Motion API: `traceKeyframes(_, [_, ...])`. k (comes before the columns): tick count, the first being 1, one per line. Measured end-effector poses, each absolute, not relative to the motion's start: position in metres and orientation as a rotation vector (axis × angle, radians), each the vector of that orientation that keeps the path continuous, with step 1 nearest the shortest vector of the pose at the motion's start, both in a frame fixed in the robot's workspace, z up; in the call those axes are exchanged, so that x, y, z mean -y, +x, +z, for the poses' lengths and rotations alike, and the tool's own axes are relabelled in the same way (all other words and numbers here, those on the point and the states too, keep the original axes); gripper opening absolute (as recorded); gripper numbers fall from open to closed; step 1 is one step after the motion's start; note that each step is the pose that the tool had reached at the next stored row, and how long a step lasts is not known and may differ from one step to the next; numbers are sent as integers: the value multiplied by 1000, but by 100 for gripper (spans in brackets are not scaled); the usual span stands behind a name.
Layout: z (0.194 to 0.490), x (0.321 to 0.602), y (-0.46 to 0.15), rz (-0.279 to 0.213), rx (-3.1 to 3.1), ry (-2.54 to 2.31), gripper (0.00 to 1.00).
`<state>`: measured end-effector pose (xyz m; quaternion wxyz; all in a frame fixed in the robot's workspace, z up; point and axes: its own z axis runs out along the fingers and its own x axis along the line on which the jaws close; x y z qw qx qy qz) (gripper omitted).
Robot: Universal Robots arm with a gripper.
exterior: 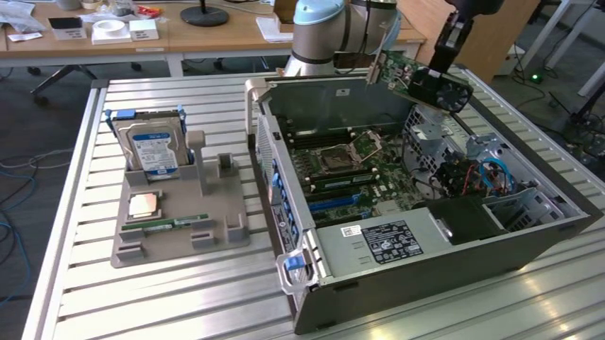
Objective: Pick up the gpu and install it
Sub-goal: 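Insert the gpu into the slot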
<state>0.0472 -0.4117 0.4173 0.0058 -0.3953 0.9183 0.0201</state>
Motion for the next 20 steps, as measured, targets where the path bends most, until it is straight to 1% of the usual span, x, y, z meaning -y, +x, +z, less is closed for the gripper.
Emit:
traceKeyframes(11, [417,412,47,64,-2773,-1457,26])
traceKeyframes(20, [417,412,47,64,-2771,-1461,26])
